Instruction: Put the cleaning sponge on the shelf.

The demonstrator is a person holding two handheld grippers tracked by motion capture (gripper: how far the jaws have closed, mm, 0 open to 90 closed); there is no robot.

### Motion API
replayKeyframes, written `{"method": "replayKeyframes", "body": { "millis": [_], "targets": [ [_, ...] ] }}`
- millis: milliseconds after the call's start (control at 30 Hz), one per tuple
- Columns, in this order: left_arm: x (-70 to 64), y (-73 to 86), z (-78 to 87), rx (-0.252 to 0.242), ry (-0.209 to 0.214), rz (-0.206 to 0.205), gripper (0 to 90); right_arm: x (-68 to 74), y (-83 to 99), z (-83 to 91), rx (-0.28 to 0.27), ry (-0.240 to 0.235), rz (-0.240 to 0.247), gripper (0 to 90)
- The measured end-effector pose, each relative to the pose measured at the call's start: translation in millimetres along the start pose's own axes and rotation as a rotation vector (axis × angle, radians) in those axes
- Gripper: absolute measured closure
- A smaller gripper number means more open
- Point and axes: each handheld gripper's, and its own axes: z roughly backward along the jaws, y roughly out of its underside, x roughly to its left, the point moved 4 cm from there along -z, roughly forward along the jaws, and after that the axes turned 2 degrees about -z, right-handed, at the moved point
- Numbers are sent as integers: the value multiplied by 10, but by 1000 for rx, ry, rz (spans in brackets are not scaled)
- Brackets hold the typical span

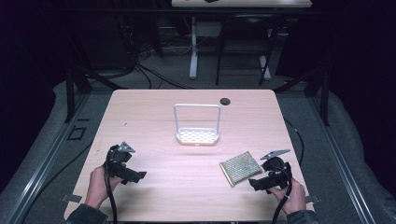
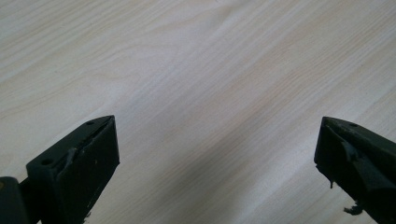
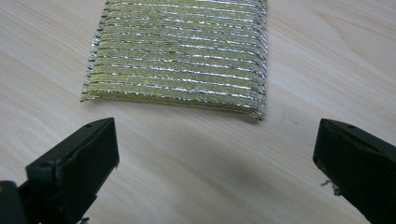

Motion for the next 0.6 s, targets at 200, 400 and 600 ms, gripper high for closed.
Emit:
{"method": "replayKeyframes", "body": {
  "millis": [200, 400, 600],
  "targets": [
    [-15, 0, -8, 10, 0, -11, 0, 75, -74, -55, 9, -8, 31, 0],
    [3, 12, -3, 9, 0, -5, 0, 129, -202, -118, 17, -19, 50, 0],
    [-25, -10, -24, 22, -1, -18, 1, 131, -315, -174, 18, -17, 56, 0]
  ]
}}
